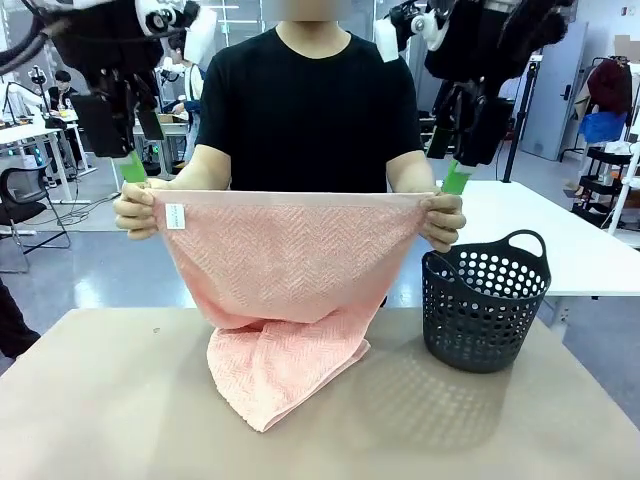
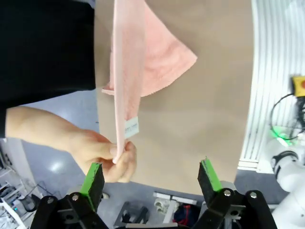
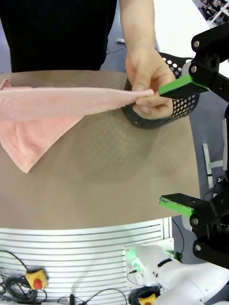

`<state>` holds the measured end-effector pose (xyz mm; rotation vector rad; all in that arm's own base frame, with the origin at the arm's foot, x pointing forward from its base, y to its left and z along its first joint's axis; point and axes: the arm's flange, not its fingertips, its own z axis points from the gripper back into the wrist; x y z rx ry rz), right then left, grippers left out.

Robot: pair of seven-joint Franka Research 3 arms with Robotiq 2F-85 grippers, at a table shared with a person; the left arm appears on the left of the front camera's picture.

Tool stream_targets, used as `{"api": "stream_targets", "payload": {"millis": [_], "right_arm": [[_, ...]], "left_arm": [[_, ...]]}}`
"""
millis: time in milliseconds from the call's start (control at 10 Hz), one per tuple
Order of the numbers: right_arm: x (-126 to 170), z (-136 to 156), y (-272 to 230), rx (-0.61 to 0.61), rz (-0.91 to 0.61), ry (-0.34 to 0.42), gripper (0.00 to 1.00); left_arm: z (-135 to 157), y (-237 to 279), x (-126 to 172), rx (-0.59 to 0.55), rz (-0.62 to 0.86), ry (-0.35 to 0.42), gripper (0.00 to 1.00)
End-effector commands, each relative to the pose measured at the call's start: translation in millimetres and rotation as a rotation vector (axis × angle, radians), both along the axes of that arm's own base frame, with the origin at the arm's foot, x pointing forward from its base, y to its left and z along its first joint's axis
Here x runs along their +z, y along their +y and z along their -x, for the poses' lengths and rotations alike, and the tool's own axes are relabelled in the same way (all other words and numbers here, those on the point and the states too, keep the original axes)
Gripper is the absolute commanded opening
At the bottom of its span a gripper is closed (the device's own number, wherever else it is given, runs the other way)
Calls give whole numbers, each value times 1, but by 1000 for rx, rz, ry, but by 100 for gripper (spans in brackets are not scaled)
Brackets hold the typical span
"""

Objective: Fold the towel.
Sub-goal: Grab the top end of the 100 cm Hotel Towel extended by the human.

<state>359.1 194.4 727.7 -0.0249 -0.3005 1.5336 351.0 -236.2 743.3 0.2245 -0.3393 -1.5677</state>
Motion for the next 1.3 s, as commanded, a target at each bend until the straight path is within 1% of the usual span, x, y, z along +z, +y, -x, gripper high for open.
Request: {"api": "stream_targets", "payload": {"millis": [0, 100, 200, 500, 700, 900, 1000, 1100, 1200], "right_arm": [[-7, -12, 1, 24, -26, -21, 100], [-11, -18, 3, 24, -30, -26, 100], [-17, -25, 7, 28, -37, -18, 100], [-36, -41, 13, 24, -48, 14, 100], [-53, -57, 19, 27, -55, 21, 100], [-71, -72, 32, 12, 5, -39, 100], [-79, -79, 34, 8, -19, -34, 100], [-88, -81, 37, 20, -8, 2, 100], [-92, -81, 37, 20, -12, 14, 100]], "left_arm": [[-14, 2, -11, -36, 48, 13, 100], [-20, 1, -15, -49, 54, 16, 100], [-30, 0, -22, -36, 38, 40, 100], [-54, -6, -43, -59, 47, 89, 100], [-63, -8, -58, -66, 45, 119, 100], [-73, -3, -72, -69, 64, 139, 100], [-74, -3, -79, -83, 79, 152, 100], [-75, -4, -87, -91, 60, 184, 100], [-75, -2, -92, -88, 83, 177, 100]]}}
